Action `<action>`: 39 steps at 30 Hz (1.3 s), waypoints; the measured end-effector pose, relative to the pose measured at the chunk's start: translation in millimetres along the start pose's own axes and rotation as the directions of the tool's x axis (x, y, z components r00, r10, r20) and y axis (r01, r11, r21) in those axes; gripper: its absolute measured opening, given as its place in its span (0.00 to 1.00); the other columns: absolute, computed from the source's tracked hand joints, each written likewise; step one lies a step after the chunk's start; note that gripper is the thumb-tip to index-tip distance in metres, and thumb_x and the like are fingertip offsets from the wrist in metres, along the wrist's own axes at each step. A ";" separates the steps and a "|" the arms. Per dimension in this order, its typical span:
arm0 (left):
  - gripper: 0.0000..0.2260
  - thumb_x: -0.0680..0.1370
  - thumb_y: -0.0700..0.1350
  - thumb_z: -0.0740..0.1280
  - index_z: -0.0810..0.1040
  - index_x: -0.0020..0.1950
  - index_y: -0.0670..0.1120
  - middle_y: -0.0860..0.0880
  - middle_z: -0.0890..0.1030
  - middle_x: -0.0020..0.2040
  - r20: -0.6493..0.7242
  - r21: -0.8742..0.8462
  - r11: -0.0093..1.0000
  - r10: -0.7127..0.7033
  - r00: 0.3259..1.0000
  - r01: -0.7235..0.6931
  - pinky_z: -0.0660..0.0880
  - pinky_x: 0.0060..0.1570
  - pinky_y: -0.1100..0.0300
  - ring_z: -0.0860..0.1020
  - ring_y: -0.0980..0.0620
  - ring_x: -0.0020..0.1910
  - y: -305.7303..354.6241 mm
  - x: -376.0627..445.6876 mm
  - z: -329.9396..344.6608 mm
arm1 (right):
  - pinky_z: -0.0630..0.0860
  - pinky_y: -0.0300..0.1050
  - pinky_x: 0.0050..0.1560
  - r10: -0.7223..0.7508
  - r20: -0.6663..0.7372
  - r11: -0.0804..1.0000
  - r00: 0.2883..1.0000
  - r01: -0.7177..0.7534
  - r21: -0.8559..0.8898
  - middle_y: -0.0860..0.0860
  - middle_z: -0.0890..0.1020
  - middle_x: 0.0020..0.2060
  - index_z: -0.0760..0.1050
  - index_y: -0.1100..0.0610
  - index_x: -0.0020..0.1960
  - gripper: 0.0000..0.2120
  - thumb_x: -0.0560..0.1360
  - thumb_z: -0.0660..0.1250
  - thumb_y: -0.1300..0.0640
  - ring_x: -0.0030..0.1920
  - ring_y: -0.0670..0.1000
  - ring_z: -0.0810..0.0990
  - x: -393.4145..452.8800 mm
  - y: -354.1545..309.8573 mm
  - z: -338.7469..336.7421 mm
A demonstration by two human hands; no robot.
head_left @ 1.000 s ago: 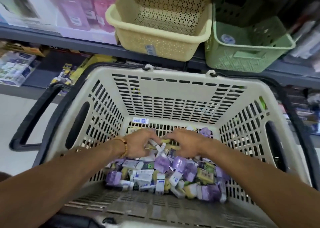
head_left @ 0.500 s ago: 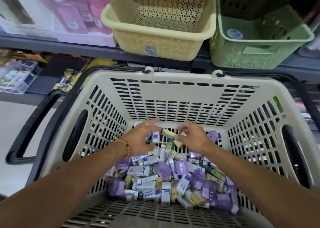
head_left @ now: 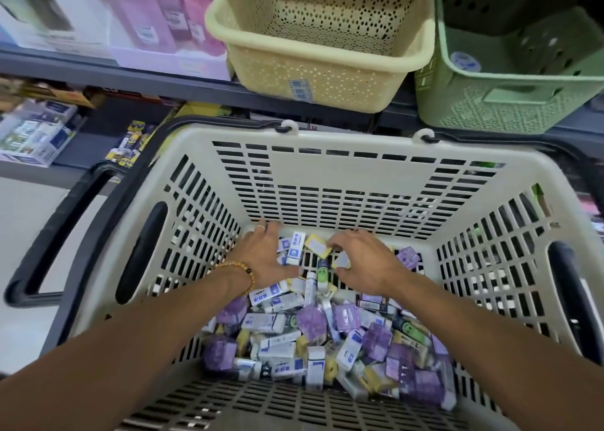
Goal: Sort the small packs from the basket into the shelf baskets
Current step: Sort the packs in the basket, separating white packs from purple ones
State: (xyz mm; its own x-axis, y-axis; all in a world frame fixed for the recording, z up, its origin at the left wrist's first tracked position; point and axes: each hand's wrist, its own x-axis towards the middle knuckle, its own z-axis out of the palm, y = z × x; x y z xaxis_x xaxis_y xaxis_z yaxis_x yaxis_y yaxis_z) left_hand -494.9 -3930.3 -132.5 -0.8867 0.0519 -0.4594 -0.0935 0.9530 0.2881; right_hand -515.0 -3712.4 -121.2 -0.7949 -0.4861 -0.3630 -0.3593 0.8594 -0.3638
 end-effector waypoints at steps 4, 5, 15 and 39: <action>0.37 0.68 0.61 0.72 0.60 0.71 0.50 0.46 0.68 0.66 -0.025 -0.096 0.995 0.040 0.999 -0.043 0.72 0.55 0.55 0.73 0.46 0.59 1.8 2.7 1.0 | 0.69 0.44 0.63 0.044 0.024 0.991 0.999 -0.047 0.125 0.48 0.70 0.63 0.67 0.51 0.70 0.30 0.70 0.71 0.58 0.64 0.50 0.69 -5.1 4.9 -4.3; 0.35 0.69 0.60 0.72 0.62 0.69 0.50 0.47 0.69 0.64 -0.033 -0.102 0.993 0.057 0.998 -0.060 0.71 0.52 0.57 0.73 0.48 0.56 3.9 2.6 1.9 | 0.69 0.46 0.65 0.067 0.005 0.983 0.998 -0.066 0.173 0.48 0.69 0.64 0.66 0.52 0.72 0.31 0.71 0.71 0.57 0.65 0.51 0.70 -5.7 4.7 -5.6; 0.18 0.72 0.58 0.68 0.70 0.56 0.50 0.51 0.72 0.49 -0.056 -0.006 0.998 0.055 0.997 -0.056 0.67 0.40 0.58 0.73 0.50 0.45 10.5 8.3 4.4 | 0.65 0.48 0.67 -0.009 -0.023 0.996 1.000 0.011 0.087 0.50 0.69 0.68 0.57 0.47 0.77 0.31 0.78 0.66 0.48 0.70 0.53 0.65 1.9 -5.5 -0.8; 0.09 0.76 0.48 0.71 0.83 0.44 0.42 0.51 0.80 0.41 -0.113 -0.354 0.924 -0.197 0.974 0.145 0.69 0.34 0.72 0.75 0.58 0.36 -21.8 7.7 -14.0 | 0.68 0.47 0.58 -0.137 -0.156 0.990 0.978 0.141 0.012 0.49 0.73 0.59 0.70 0.52 0.69 0.25 0.76 0.67 0.44 0.60 0.51 0.70 29.3 -38.3 13.3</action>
State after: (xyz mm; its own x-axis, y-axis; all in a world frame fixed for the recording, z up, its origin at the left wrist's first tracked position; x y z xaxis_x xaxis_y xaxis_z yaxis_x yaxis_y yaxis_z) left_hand -506.0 -3954.8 -130.6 -0.8964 -0.1705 -0.4092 -0.3757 0.7821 0.4971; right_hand -518.0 -3761.6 -129.3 -0.8044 -0.5687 -0.1718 -0.4616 0.7804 -0.4218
